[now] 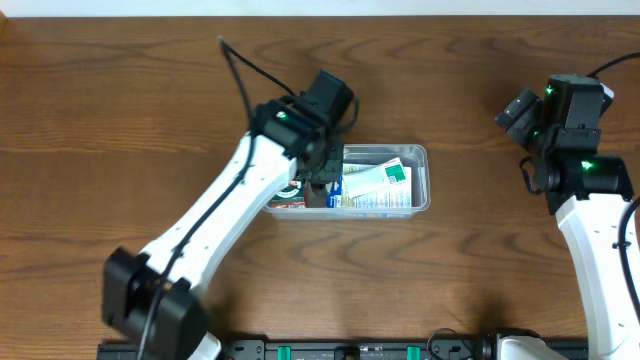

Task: Pack container
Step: 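Carry the bottle with the left gripper over the container's middle, then lower the bottle upright between the boxes in the container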

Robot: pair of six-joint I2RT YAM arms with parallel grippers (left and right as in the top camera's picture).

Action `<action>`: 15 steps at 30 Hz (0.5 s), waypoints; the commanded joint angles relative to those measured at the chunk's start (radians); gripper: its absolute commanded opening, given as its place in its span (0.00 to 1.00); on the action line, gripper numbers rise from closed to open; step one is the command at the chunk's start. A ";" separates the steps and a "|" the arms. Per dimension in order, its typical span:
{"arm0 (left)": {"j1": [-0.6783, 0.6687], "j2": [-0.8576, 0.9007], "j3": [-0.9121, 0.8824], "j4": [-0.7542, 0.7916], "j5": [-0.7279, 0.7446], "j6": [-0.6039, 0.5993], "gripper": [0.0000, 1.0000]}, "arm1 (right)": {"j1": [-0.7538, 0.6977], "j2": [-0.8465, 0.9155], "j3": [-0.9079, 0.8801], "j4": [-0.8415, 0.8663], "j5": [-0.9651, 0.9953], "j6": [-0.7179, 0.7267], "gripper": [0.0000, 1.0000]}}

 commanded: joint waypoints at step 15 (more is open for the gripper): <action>-0.001 0.156 -0.002 0.050 -0.116 -0.071 0.15 | -0.012 0.002 0.008 -0.001 0.006 0.013 0.99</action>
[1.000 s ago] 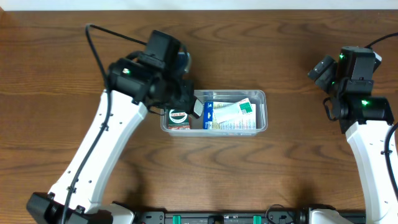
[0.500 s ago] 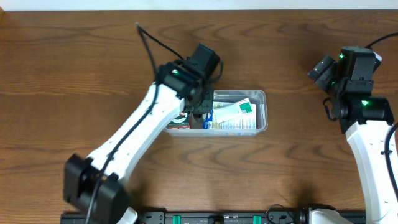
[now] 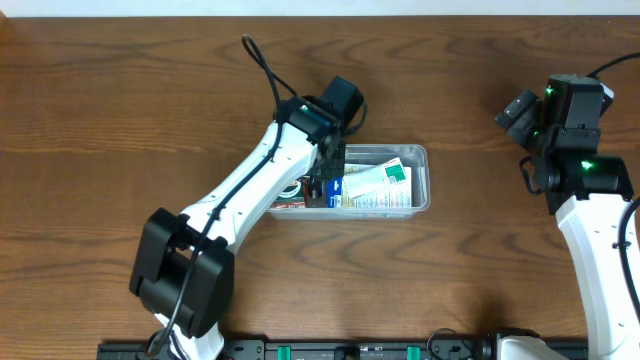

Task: Pack container
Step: 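Lower the bottle upright between the boxes in the container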

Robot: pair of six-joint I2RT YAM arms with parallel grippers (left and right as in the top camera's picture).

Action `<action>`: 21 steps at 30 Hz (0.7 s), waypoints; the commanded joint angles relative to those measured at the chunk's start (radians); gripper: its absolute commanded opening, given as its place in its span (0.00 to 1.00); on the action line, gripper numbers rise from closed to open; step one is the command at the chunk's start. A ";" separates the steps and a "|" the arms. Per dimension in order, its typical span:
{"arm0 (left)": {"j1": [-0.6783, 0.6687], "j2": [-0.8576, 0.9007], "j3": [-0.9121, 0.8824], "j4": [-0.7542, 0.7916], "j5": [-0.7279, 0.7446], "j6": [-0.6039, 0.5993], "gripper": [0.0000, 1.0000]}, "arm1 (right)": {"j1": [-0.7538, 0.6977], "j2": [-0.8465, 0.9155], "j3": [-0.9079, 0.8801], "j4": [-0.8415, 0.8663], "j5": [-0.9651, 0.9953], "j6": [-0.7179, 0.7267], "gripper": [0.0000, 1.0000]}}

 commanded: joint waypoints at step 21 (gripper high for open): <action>0.000 0.022 -0.002 0.043 -0.052 -0.139 0.15 | -0.012 0.002 0.008 -0.001 0.006 0.013 0.99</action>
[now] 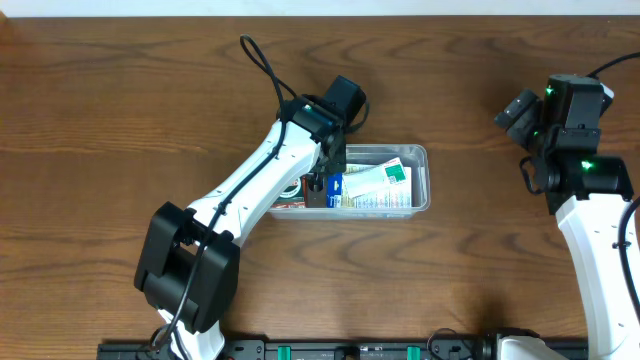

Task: Pack container
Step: 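Lower the bottle upright between the boxes in the container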

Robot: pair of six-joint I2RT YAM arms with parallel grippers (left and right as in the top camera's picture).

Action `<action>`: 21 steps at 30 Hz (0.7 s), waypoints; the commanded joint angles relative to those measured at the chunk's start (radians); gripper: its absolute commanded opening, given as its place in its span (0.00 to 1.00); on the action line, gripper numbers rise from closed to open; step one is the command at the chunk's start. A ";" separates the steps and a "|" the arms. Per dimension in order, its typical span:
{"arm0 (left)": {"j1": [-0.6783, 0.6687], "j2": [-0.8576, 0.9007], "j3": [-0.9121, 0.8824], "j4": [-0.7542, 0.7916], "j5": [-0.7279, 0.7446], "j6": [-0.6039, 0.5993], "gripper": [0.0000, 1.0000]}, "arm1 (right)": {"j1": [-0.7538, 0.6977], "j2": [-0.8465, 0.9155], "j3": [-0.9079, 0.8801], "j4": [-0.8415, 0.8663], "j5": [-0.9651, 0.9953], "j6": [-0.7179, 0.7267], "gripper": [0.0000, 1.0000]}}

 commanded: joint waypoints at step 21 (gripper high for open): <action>-0.002 0.002 -0.056 0.015 -0.019 -0.143 0.15 | -0.012 0.002 0.008 -0.001 0.006 0.013 0.99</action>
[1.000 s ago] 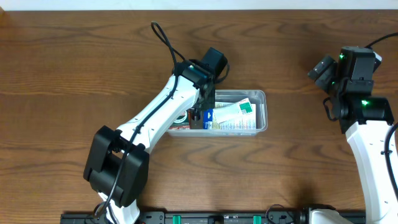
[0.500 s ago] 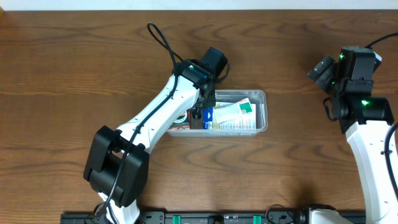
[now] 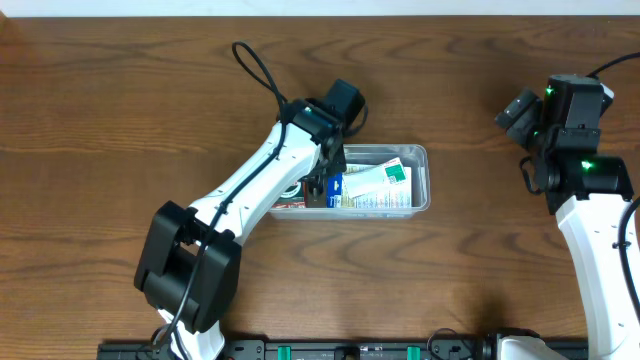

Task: Pack container
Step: 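Lower the bottle upright between the boxes in the container, then open the left gripper and withdraw it from the container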

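Observation:
A clear plastic container lies at mid-table, with white, green and blue packets lying flat inside it. My left gripper points down into the container's left end, its dark fingers over a red-and-white packet there. From overhead I cannot tell how far apart the fingers stand or whether they hold anything. My right gripper hangs far off to the right, clear of the container, its jaws unreadable from this angle.
The brown wooden table carries only the container. The left arm's white links run diagonally from the front edge to the container, with a black cable looping behind. The right arm stands along the right edge.
Almost nothing: the left gripper stays in the container's left end, and only the cable loop behind the left arm has shifted slightly left. The right arm is unchanged.
At first the left gripper was down at the container's left end with the arm's elbow low and far left. The elbow was then farther right while the gripper stayed at the same spot, where it remains. Packets and right arm have not moved.

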Robot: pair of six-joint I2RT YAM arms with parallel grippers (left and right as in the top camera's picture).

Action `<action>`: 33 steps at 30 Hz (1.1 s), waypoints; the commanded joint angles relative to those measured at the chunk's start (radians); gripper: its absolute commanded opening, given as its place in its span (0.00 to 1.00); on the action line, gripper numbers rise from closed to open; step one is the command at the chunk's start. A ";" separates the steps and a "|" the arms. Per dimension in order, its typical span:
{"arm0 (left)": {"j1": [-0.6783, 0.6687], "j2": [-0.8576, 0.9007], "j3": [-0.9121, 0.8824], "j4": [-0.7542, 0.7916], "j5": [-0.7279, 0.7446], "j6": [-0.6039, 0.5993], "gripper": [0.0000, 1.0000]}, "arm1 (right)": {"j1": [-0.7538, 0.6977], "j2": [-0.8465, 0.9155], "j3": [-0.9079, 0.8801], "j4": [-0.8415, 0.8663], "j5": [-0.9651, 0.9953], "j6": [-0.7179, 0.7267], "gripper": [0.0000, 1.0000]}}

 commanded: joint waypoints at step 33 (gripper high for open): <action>-0.001 -0.219 0.060 -0.040 0.000 0.197 0.62 | -0.012 0.002 0.008 -0.001 0.006 0.013 0.99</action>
